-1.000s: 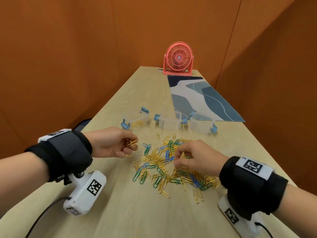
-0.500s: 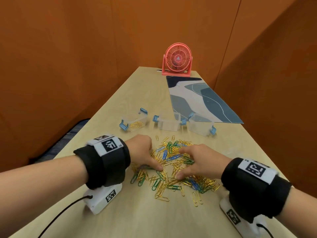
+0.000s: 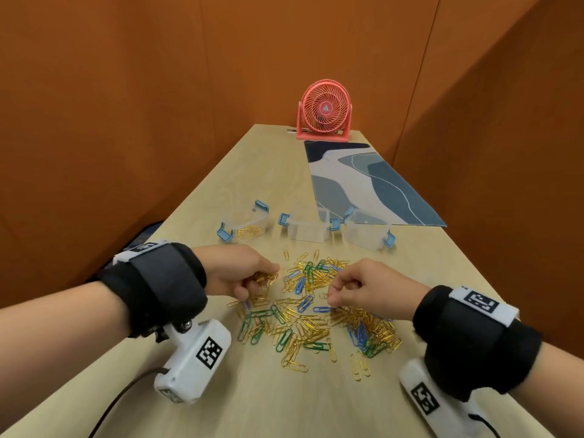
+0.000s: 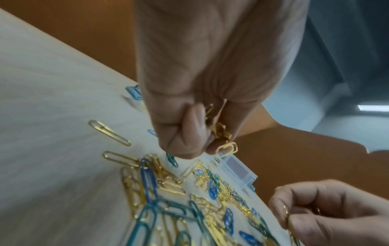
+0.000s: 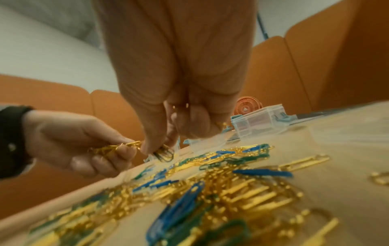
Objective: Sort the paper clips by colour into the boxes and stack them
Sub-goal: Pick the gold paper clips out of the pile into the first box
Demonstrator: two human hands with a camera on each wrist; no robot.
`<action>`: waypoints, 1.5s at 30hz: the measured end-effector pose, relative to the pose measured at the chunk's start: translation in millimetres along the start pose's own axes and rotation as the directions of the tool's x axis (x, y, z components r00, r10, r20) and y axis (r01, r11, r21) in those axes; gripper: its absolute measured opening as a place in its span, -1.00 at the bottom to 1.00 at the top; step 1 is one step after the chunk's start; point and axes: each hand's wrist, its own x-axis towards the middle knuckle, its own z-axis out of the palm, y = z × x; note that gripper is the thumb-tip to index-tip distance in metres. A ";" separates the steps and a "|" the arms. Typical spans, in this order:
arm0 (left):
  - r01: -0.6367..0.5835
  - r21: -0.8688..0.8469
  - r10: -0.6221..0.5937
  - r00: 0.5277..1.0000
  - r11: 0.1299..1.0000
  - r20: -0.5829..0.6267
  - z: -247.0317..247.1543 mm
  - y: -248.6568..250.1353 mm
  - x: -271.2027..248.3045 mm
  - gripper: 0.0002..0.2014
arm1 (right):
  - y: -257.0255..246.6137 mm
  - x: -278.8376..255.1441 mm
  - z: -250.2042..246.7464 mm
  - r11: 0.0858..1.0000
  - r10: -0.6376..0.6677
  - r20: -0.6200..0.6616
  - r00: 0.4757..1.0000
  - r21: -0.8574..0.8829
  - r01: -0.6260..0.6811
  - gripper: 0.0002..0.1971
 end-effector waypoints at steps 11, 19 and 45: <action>0.018 -0.408 0.059 0.982 0.913 0.177 6.6 -1.9 -8.4 -0.76 | -4.1 -1.6 -6.8 0.952 0.057 0.106 0.993 0.292 -0.086 -0.88; 0.021 -0.313 0.020 0.992 0.949 0.125 13.2 0.5 -6.1 -0.72 | -8.5 -1.7 -8.6 0.952 0.088 0.012 0.996 0.293 -0.087 -0.83; -0.350 0.637 0.352 0.927 0.687 0.129 40.9 -2.0 -2.4 -0.87 | 12.9 -1.6 -8.1 0.957 -0.011 0.004 1.000 -0.291 0.012 -0.87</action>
